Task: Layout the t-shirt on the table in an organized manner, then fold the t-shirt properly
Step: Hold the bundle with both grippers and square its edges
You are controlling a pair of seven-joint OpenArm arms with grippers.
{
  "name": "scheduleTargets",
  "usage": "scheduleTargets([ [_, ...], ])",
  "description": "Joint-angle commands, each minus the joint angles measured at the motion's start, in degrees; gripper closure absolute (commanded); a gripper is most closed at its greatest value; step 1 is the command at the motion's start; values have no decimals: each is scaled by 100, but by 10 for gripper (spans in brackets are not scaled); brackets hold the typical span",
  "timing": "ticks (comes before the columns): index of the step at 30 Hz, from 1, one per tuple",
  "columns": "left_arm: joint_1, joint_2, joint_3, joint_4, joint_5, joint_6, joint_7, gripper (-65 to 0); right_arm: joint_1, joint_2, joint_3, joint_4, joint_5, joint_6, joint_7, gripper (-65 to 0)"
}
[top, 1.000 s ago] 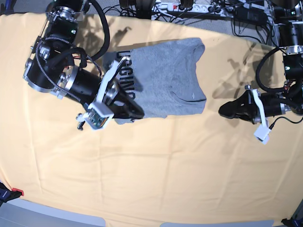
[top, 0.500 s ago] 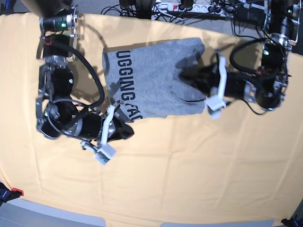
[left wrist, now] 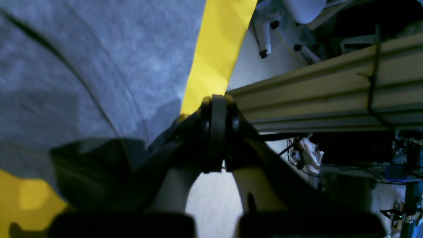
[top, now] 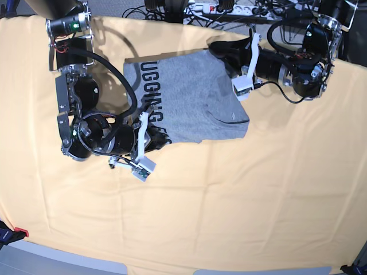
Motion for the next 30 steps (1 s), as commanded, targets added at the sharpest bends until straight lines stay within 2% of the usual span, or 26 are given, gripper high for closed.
scheduleTargets([
  [1,-52,-59,-42,79,-127,-25,-111,0,85,146,33,87,-243,8,315,0],
  [4,-48,13,-42,79,109,-25,-118,0,-59,334,33,87,-778,8,870,0],
  [9,127,173,-42,79,129,-25,-188,0,-177,332,35,85,-1189,8,898,0],
  [10,142,219,-42,79,131,-25,-186,0,-160,332,35,85,-1414,-157,944,0],
  [13,184,310,-42,81,122,-25,-186,0,-22,332,44,87,-2232,-1071,1231,0],
  [15,181,295,-55,94,120,-25,-197,0,120,332,44,101,-2483,-1534,1235,0],
  [17,184,260,-111,177,116,-25,-175,0,223,332,44,101,-2474,-1773,1154,0],
  [18,184,258,-153,251,105,-25,-136,0,247,332,44,101,-2424,-1784,1132,0],
  [20,184,260,-238,444,-59,-25,-57,0,247,332,44,101,-2188,-1572,1132,0],
  [25,203,382,-262,798,-225,-25,-48,0,214,299,37,98,-992,-192,1132,0],
  [27,299,535,-262,796,-127,-25,-52,0,214,297,28,96,-909,2,1147,0],
  [30,479,809,-262,796,306,-25,-68,0,216,299,26,81,-940,2,1202,0],
])
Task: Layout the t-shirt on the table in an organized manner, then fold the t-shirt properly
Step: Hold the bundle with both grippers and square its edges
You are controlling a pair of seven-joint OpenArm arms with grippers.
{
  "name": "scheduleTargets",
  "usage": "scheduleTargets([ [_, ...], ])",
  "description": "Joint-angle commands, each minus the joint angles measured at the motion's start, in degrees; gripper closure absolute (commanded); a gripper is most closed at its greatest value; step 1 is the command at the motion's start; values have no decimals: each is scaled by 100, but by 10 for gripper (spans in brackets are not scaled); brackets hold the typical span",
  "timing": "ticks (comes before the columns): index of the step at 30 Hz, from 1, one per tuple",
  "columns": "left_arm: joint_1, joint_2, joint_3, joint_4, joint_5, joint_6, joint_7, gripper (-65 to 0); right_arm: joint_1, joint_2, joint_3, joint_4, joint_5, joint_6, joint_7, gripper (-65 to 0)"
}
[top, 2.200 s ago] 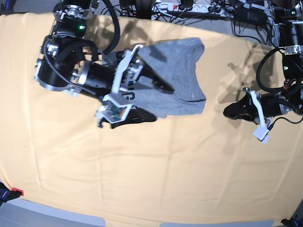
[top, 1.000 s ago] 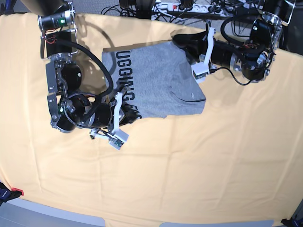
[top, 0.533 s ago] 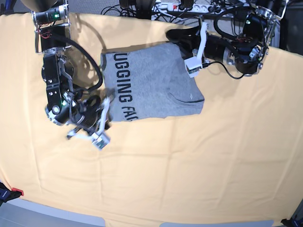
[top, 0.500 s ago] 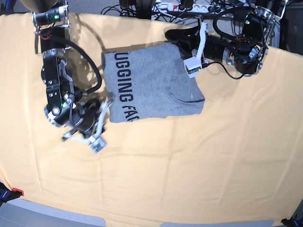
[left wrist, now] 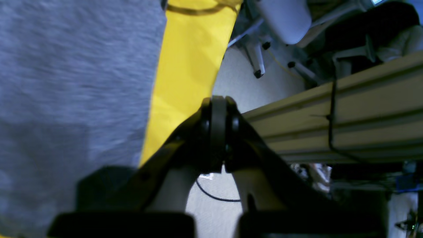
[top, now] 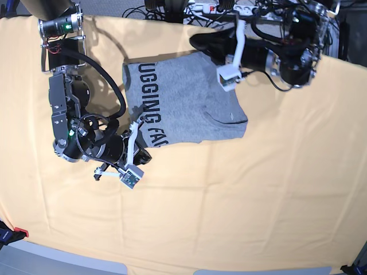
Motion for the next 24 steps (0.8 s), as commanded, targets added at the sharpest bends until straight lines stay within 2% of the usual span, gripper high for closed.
scheduleTargets([
  [1,-46,42,-26,81,63,-28,-127,0,162,46,22,48,68,30,232,0],
  [6,-31,227,-26,81,754,-28,-334,0,293,46,-52,-391,61,30,380,0],
  [11,-31,227,-26,74,1220,-28,-562,0,581,52,-516,-802,-131,30,299,0],
  [14,-33,205,-26,39,1617,-28,-697,0,664,81,-890,-828,-129,30,-61,0],
  [19,-66,-120,-26,-256,2186,-28,-1263,0,651,295,-1263,-828,-76,30,-492,0],
  [24,-96,-398,-26,-538,2367,-28,-1436,0,610,667,-1279,-785,785,30,-1281,0],
])
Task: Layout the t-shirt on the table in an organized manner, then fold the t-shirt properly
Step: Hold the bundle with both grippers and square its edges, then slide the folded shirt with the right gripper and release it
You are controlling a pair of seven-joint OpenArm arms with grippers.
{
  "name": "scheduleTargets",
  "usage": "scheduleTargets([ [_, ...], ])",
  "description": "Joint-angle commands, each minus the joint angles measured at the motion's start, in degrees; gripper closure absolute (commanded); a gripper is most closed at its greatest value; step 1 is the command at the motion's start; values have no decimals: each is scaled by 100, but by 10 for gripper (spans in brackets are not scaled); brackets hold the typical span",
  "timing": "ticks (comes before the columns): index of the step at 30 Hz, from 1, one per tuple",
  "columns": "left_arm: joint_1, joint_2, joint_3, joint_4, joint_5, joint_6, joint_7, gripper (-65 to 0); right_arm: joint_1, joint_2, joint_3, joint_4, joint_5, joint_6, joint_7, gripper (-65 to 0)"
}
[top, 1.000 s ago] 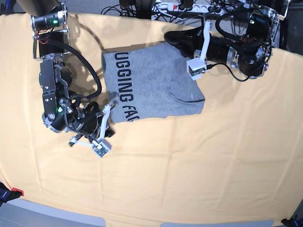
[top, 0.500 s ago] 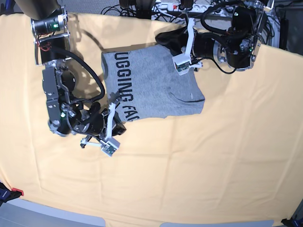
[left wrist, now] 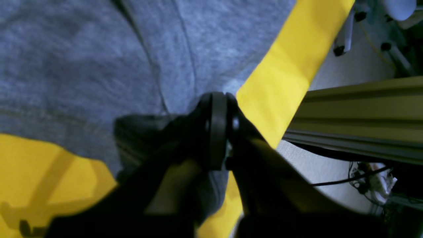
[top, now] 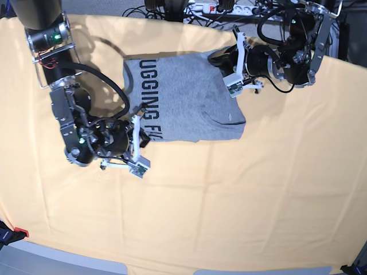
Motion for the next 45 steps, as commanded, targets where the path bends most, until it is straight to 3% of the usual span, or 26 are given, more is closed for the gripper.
scheduleTargets([
  [1,-81,-151,-31,35,-13,-28,-61,0,109,144,28,81,153,30,-210,0],
  [9,-970,-275,-31,-667,273,-28,-330,0,-83,894,28,103,1377,30,-332,0],
  [14,-1856,-236,-2,-1832,376,-28,-916,0,-485,1222,35,197,1915,30,-354,0],
  [18,-2684,-94,210,-2804,732,-28,-1355,0,-935,1353,59,533,1998,-57,-358,0],
  [22,-3377,-76,424,-3053,575,-28,-824,0,-1320,1349,348,1165,1893,-72,-393,0],
  [26,-3875,-282,413,-2953,-603,-28,203,0,-1410,1346,903,1637,1888,-136,-387,0],
  [29,-4037,-597,409,-2841,-1394,-28,739,0,-1412,1215,1360,1659,1779,-129,-221,0],
  [32,-4002,-973,210,-2804,-2127,-28,868,0,-1410,970,1604,1539,1344,-144,361,0],
  [36,-3985,-1185,-433,-2804,-2796,-28,1252,0,-1408,597,1637,1224,680,-409,966,0],
  [41,-3985,-1196,-1528,-2804,-3248,-28,1457,0,-1410,98,1637,721,463,-481,660,0],
  [45,-3965,-1204,-1902,-2809,-3248,-28,1457,0,-1488,31,1644,708,1377,-70,-232,0],
])
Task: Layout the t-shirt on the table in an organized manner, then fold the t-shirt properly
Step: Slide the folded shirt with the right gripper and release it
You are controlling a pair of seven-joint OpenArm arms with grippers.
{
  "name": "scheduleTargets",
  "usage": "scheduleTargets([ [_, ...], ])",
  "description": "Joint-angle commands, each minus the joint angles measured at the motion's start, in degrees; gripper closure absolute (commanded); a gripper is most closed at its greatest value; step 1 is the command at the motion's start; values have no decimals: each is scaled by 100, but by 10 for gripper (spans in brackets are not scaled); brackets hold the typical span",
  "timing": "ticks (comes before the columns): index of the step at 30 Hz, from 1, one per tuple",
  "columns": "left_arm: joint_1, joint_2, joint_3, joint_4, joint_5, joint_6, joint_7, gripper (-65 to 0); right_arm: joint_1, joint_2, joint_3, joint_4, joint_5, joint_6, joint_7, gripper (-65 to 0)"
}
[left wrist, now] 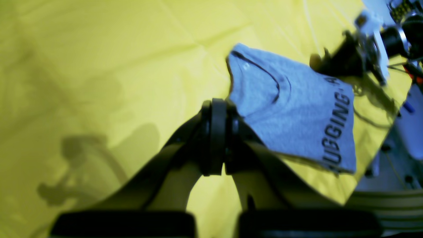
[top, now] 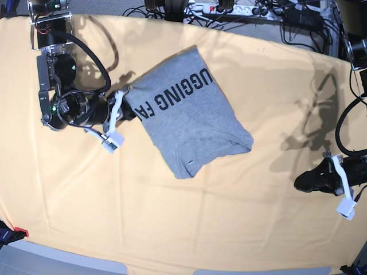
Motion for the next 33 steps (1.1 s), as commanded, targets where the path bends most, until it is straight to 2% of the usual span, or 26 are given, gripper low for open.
scheduleTargets([
  [1,-105,-81,-35,72,-118,-28,-90,0,17,68,33,76,415,117,-195,0],
  [4,116,-68,-28,72,-118,-28,-90,0,-225,68,33,83,1237,117,-791,0],
  [7,424,-42,-28,72,-120,-28,-90,0,-522,70,33,83,1582,117,-843,0],
  [17,1158,-42,-13,72,-173,-28,-111,0,-1609,83,33,782,1980,117,-843,0],
  [21,1172,-44,-13,74,-440,-28,-103,0,-1740,81,107,1263,1958,117,-843,0],
  [24,1176,-39,-13,74,-440,-28,-90,0,-1615,81,505,1749,1961,117,-843,0],
  [27,1270,-44,-13,85,-440,-28,-90,0,-1519,81,1182,2251,2000,117,-772,0],
  [33,1836,-42,-13,568,-440,-28,-90,0,-1585,37,2531,2568,2680,117,-843,0],
])
